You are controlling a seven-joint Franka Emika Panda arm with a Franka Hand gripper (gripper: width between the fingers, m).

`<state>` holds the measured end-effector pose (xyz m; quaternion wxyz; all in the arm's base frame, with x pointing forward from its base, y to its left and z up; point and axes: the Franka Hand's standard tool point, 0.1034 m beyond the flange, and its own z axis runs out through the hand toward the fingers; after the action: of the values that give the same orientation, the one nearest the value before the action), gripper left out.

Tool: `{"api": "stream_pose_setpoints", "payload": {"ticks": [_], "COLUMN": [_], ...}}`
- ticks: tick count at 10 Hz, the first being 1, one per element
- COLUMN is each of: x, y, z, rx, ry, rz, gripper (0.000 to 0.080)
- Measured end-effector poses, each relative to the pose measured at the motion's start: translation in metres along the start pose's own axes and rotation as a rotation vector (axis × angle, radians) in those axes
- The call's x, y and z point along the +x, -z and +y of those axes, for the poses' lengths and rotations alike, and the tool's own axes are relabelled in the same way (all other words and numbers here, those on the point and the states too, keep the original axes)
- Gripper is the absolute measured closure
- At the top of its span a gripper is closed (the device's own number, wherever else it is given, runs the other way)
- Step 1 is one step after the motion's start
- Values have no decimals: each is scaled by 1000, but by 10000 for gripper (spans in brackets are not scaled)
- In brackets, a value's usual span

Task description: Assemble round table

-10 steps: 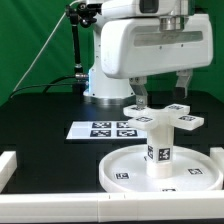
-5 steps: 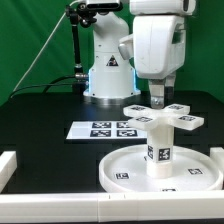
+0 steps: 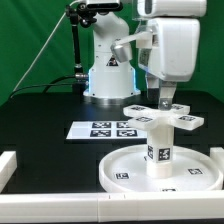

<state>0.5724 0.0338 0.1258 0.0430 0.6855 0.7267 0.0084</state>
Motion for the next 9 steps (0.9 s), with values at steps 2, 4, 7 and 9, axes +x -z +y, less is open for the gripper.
{"api": "stream_pose_setpoints", "payload": {"ticks": [2,4,7,9], "x": [5,6,5,4], "y": [-3,-7,-12,-15], "z": [-2,-7,-13,-14], "rx": [6,17,30,35], "ry": [-29,-50,-62,-65], "rz": [2,2,1,-1], "gripper": [151,151,151,151]}}
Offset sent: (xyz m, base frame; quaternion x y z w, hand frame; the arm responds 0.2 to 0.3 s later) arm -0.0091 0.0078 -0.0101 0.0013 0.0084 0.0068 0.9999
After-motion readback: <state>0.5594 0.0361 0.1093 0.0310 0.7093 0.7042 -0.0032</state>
